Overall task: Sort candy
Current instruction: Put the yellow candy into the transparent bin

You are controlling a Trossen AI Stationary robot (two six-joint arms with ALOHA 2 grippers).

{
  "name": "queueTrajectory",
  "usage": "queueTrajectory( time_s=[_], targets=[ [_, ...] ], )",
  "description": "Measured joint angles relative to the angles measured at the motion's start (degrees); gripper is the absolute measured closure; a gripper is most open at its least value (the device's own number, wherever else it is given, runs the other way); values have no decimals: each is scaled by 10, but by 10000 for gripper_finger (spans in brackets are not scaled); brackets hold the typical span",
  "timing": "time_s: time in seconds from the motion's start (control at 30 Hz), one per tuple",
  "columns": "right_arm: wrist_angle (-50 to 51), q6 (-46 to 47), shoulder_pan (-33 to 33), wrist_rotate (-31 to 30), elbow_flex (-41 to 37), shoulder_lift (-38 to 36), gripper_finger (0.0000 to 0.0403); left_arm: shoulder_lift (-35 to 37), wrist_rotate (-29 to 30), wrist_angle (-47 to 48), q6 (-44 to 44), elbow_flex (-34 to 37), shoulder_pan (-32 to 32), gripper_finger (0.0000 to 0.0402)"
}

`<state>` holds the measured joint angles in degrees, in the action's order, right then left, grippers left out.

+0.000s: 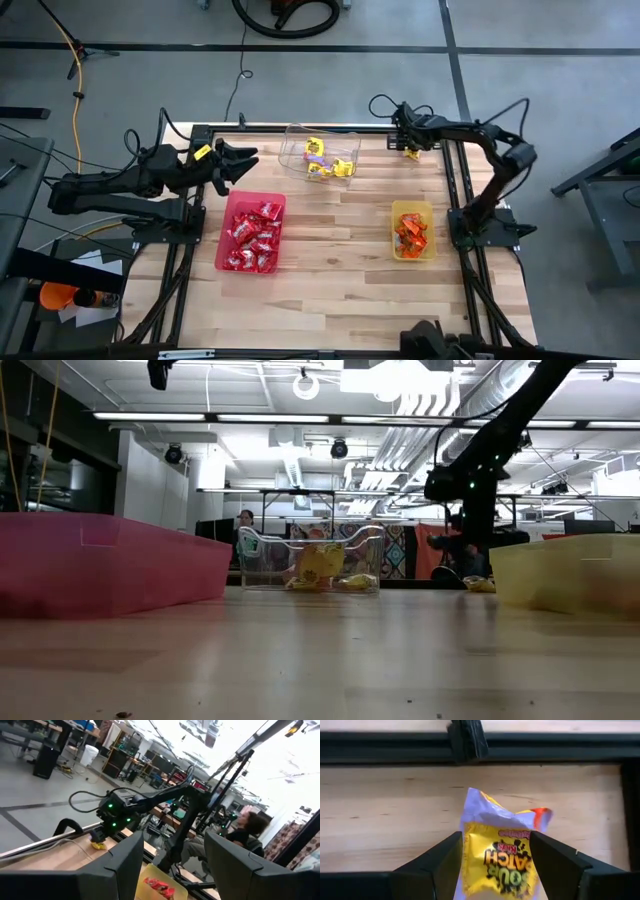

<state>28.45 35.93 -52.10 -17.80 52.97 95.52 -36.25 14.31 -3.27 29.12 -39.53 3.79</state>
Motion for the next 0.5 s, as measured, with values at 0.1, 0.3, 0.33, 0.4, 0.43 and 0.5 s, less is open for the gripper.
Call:
queueTrajectory(
  time_s=[0.1, 0.3, 0.33, 0.4, 0.43, 0.5],
  targets=[
    [2, 1, -4, 9, 7, 31, 176, 0, 7, 0, 13, 0, 0, 204],
    [14, -15, 1, 18, 8, 52, 218, 0, 7, 0, 23, 0, 0, 204],
    [15, -18, 3, 20, 8, 50, 240, 0, 7, 0, 24, 0, 0, 204],
    [30, -26, 8, 32, 5, 36, 301, 2, 7, 1, 23, 0, 0, 204],
    [35, -29, 12, 34, 4, 25, 340, 5, 5, 1, 23, 0, 0, 204],
    [28, -37, 21, 50, 4, -8, 383, 10, -7, 0, 23, 0, 0, 204]
  ],
)
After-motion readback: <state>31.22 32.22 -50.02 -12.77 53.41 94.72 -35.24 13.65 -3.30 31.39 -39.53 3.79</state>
